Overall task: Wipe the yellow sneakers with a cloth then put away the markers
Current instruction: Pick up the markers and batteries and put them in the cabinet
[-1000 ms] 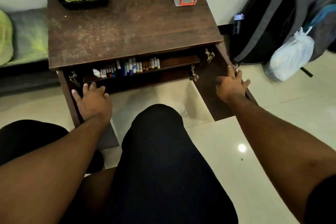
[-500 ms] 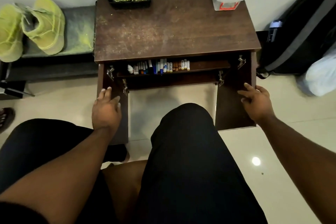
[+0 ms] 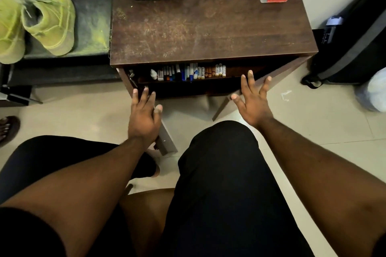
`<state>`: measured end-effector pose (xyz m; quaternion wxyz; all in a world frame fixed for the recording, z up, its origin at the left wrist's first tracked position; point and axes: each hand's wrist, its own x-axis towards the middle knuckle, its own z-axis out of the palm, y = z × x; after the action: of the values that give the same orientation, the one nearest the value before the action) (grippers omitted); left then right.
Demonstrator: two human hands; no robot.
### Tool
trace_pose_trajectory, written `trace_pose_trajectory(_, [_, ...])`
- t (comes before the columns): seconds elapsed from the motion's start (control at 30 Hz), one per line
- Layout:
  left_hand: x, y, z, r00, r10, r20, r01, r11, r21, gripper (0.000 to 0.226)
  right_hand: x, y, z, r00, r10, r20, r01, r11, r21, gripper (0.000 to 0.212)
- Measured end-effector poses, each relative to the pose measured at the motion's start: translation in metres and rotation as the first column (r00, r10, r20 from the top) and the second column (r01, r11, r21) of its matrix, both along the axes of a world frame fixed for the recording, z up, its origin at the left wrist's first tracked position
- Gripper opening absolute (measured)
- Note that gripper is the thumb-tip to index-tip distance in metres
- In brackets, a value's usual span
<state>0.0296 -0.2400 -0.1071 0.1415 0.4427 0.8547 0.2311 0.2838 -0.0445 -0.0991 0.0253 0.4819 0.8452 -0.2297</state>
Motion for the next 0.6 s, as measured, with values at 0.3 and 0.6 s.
trace_pose_trajectory(0.3, [0.039,0.103,-0.006,0.983,0.160,-0.088,-0.166,0.984,-0.064,0.080,-0.016,0.006,-0.031,0.958,0.188,0.218,-0.178,0.982,-0.063,0.067])
trace_pose_trajectory(0.6, [0.024,0.144,-0.020,0.973,0.085,-0.215,-0.097,0.994,-0.047,0.087,-0.036,0.012,-0.041,0.952,0.234,0.199,-0.233,0.972,-0.027,0.067])
